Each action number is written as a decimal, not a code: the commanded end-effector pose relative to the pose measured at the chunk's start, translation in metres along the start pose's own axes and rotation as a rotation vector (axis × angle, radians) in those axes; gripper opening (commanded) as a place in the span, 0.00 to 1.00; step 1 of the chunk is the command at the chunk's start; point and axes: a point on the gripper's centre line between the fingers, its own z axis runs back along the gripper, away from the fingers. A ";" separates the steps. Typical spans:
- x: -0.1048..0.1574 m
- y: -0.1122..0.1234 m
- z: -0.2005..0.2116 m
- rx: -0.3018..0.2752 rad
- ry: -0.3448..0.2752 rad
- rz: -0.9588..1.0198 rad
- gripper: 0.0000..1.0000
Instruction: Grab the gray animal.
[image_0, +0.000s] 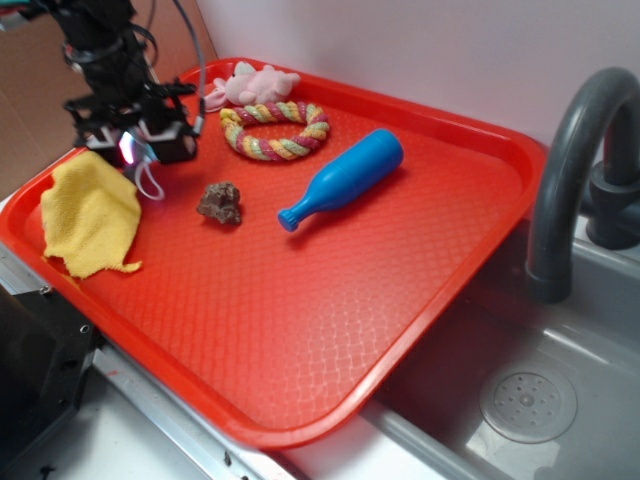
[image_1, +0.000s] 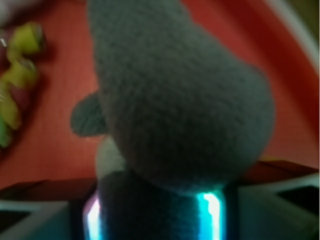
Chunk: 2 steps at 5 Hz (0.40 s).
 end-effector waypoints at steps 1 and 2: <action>-0.011 -0.027 0.119 -0.104 -0.192 -0.352 0.00; -0.040 -0.046 0.174 -0.196 -0.072 -0.586 0.00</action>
